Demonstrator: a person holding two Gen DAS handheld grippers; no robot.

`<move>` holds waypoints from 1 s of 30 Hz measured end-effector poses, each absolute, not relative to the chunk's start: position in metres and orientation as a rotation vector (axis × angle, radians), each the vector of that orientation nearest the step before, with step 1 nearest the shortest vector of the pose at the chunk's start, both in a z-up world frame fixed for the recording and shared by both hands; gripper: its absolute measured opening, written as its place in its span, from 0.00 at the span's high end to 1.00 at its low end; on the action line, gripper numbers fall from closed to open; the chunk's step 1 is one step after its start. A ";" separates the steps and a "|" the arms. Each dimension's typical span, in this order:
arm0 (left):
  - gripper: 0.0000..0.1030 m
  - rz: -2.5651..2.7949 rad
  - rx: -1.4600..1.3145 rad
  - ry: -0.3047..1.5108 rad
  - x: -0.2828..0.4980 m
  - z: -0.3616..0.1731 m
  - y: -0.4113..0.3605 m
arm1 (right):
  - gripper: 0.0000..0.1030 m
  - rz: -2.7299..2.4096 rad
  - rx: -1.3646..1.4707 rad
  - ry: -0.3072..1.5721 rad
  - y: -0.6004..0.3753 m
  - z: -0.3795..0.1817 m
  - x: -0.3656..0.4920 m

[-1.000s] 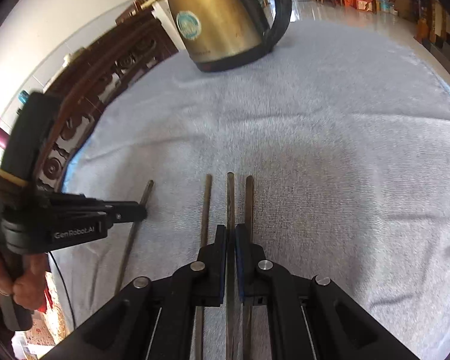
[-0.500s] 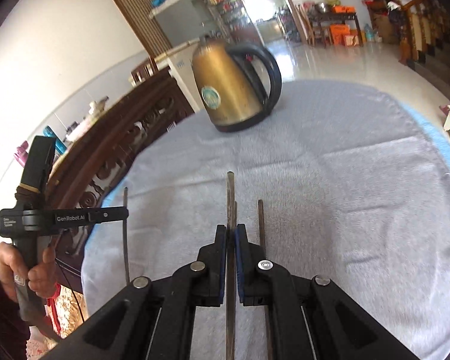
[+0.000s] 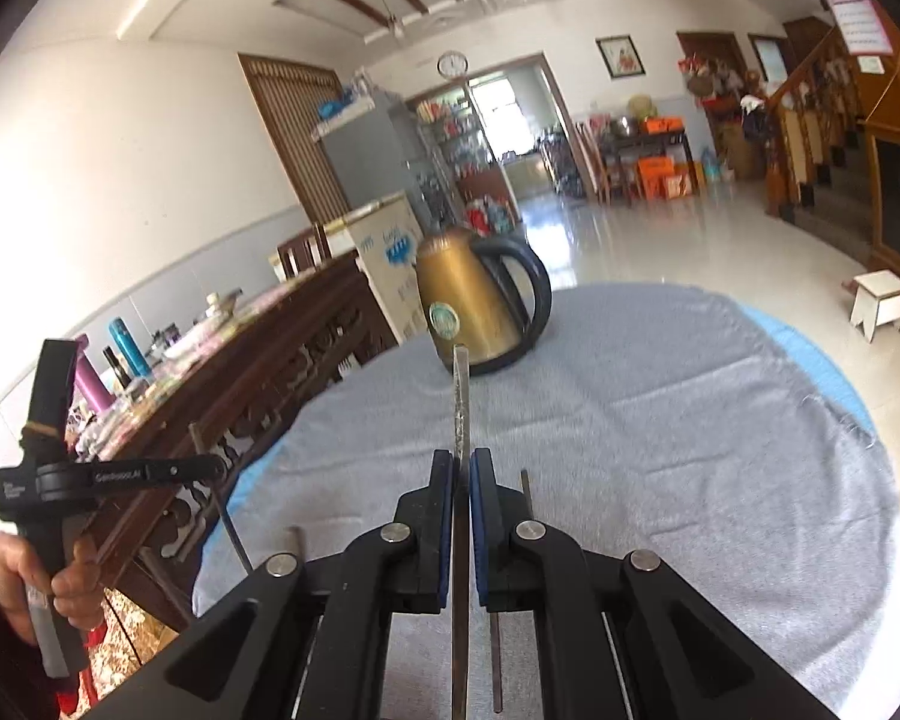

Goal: Organize utensils
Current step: 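Lift the chopstick with the left tool toward the cup while the right tool carries its chopsticks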

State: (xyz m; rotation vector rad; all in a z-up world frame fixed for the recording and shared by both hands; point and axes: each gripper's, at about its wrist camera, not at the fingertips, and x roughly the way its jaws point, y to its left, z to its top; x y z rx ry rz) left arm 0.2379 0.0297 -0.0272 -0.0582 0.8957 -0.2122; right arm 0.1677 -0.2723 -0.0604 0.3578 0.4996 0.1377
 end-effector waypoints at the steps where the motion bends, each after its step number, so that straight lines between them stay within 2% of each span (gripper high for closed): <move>1: 0.95 -0.215 -0.060 0.880 0.231 -0.022 0.032 | 0.94 0.135 0.356 0.484 -0.272 -0.056 0.163; 14: 0.95 -0.246 -0.064 0.734 0.175 0.035 0.052 | 0.94 0.149 0.382 0.275 -0.257 0.001 0.117; 30: 0.95 -0.343 -0.023 0.661 0.131 0.079 0.041 | 0.94 0.183 0.317 0.212 -0.205 -0.005 0.109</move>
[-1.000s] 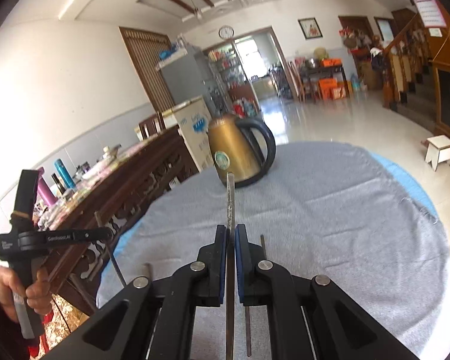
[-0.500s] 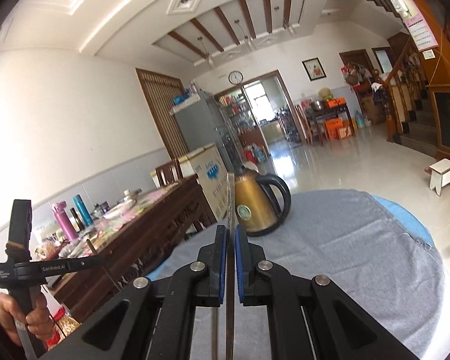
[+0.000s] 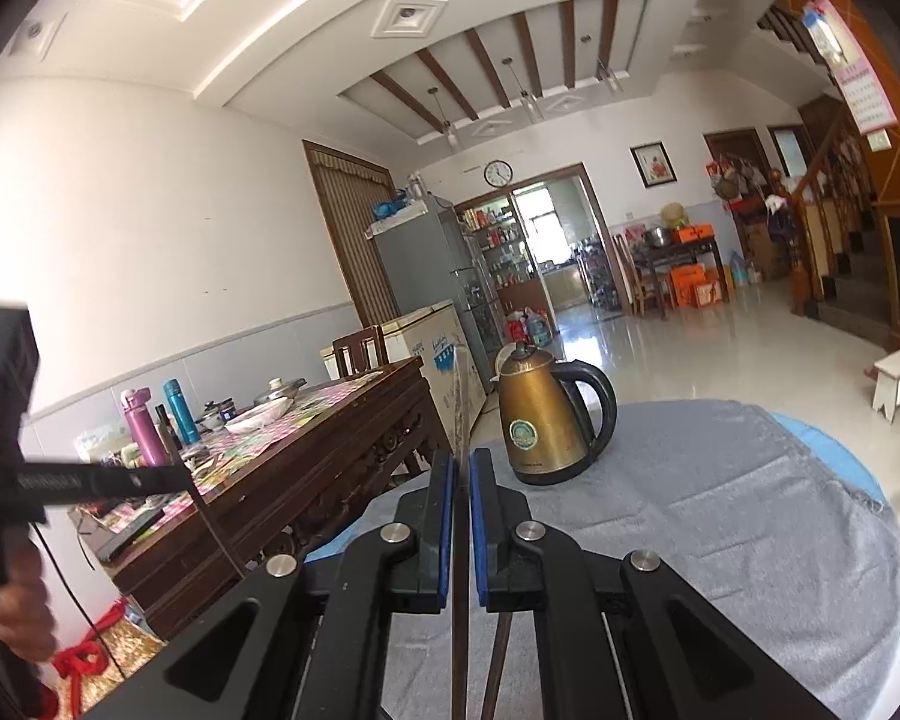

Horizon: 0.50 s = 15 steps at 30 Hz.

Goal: Organize utensils
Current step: 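Lift the chopstick with the left tool toward the cup while the right tool carries its chopsticks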

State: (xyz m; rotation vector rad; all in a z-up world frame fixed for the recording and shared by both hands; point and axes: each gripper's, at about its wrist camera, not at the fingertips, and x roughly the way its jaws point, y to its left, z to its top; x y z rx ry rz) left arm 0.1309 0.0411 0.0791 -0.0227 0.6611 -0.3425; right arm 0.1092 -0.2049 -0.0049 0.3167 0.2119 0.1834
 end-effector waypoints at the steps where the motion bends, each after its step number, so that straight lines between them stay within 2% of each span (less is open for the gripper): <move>1: 0.95 -0.349 -0.019 0.658 0.128 0.082 0.040 | 0.94 0.184 0.311 0.208 -0.202 -0.006 0.109; 15: 0.95 -0.482 -0.018 0.648 0.095 0.101 0.016 | 0.94 0.146 0.150 0.098 -0.168 -0.032 0.091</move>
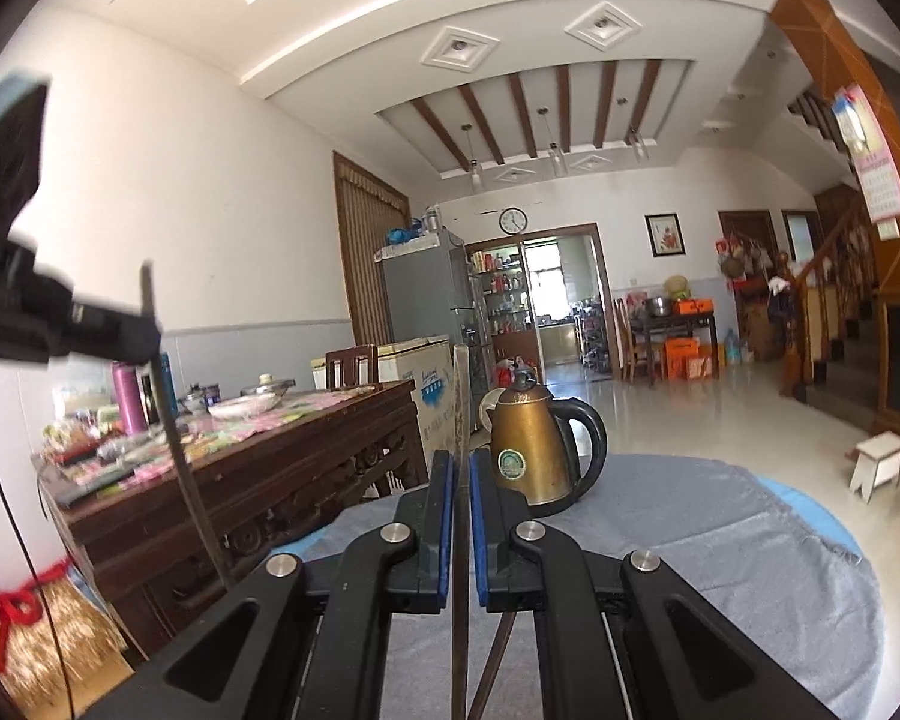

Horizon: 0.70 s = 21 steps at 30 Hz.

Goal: Organize utensils
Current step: 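Lift the chopstick with the left tool toward the cup while the right tool carries its chopsticks, then lower the chopsticks into the cup and open both tools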

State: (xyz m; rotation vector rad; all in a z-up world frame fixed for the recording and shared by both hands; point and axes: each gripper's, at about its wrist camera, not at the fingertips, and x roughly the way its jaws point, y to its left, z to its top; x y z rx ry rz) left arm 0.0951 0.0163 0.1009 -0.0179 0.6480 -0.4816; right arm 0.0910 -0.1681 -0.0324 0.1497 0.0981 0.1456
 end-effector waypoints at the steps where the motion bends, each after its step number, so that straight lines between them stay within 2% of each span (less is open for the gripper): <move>1: 0.95 -0.487 -0.018 0.652 0.094 0.100 0.015 | 0.94 0.151 0.145 0.101 -0.166 -0.035 0.090; 21: 0.95 -0.501 -0.014 0.834 0.097 0.026 -0.017 | 0.94 0.142 0.223 0.192 -0.202 -0.063 0.061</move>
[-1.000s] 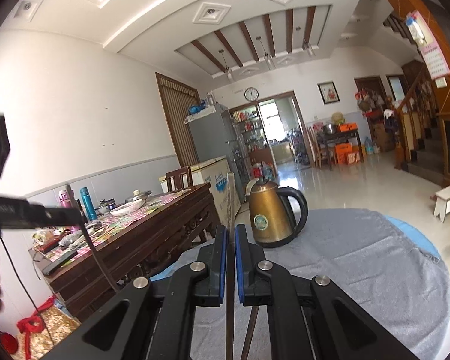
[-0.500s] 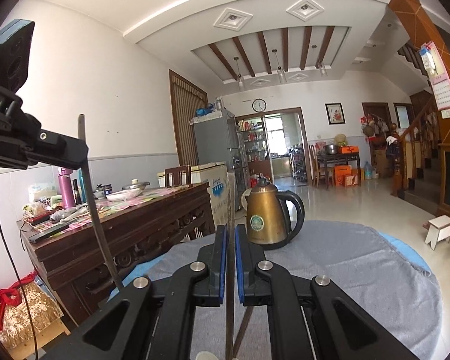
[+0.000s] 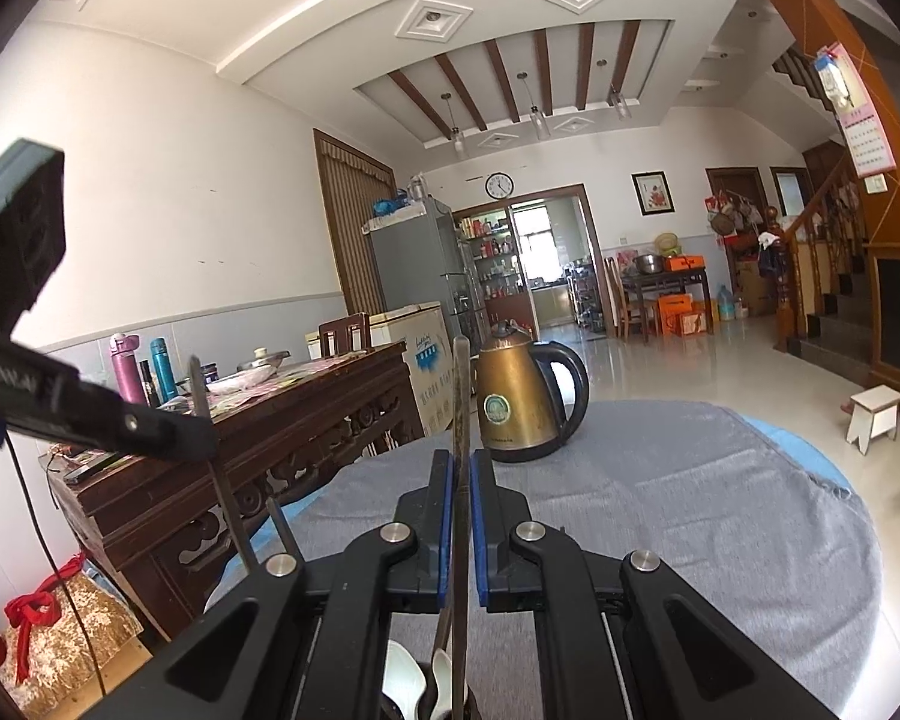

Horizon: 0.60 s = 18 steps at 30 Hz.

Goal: Organize utensils
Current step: 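Lower the chopsticks into the cup and open both tools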

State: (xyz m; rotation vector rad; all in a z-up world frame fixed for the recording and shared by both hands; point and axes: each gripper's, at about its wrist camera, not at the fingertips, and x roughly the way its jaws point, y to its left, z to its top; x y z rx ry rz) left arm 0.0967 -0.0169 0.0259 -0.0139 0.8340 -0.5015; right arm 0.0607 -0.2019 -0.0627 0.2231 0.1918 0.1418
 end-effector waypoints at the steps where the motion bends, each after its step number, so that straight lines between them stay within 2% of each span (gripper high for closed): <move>1: 0.95 -0.498 -0.016 0.840 0.096 0.023 -0.017 | 0.94 0.142 0.226 0.196 -0.203 -0.064 0.059; 18: 0.95 -0.463 0.016 0.852 0.094 0.009 -0.024 | 0.94 0.148 0.244 0.224 -0.210 -0.068 0.045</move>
